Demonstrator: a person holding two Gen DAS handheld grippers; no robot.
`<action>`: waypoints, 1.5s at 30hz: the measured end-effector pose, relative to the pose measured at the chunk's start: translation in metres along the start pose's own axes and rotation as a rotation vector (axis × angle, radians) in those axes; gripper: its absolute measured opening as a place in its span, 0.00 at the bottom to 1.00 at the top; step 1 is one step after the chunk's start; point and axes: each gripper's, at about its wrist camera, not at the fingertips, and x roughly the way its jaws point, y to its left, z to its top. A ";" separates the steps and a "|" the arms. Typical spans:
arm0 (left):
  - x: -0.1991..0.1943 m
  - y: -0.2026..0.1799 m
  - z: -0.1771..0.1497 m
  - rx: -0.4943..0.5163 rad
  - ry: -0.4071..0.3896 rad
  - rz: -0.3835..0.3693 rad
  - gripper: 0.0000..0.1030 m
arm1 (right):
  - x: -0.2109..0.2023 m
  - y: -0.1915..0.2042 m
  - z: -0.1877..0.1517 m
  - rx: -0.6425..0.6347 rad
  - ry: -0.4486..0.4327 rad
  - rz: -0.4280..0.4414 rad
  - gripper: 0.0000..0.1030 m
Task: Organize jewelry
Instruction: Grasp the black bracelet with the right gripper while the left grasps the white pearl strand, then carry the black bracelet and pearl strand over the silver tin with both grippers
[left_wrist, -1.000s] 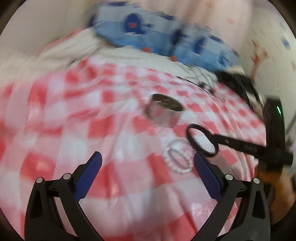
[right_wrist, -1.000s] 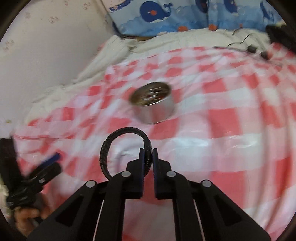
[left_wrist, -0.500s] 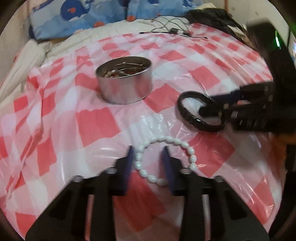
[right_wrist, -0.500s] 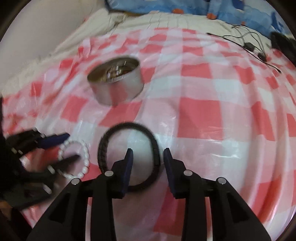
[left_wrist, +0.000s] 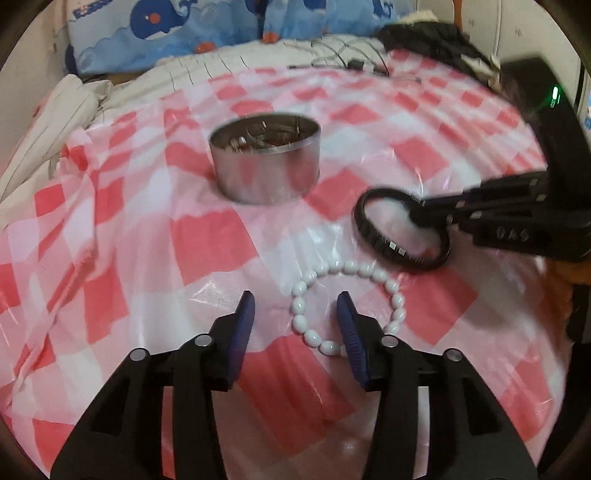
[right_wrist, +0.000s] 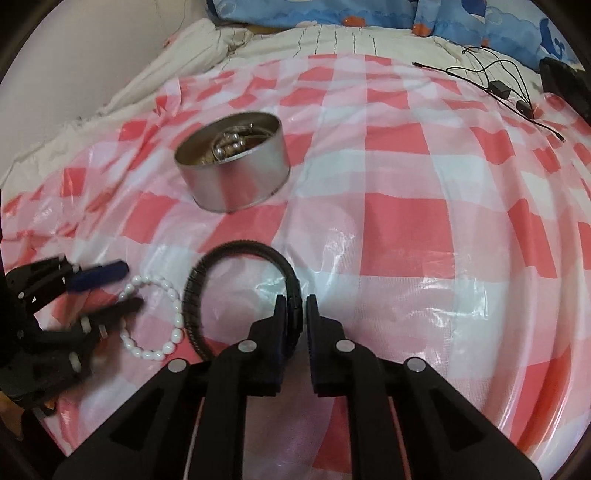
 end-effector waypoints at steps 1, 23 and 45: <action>0.001 -0.003 0.001 0.014 0.009 0.005 0.31 | 0.001 0.001 0.000 -0.008 0.004 -0.002 0.11; -0.045 0.023 0.013 -0.124 -0.169 -0.032 0.06 | -0.029 -0.007 0.010 0.102 -0.140 0.201 0.09; -0.075 0.051 0.075 -0.203 -0.320 -0.138 0.06 | -0.044 -0.002 0.049 0.098 -0.329 0.178 0.09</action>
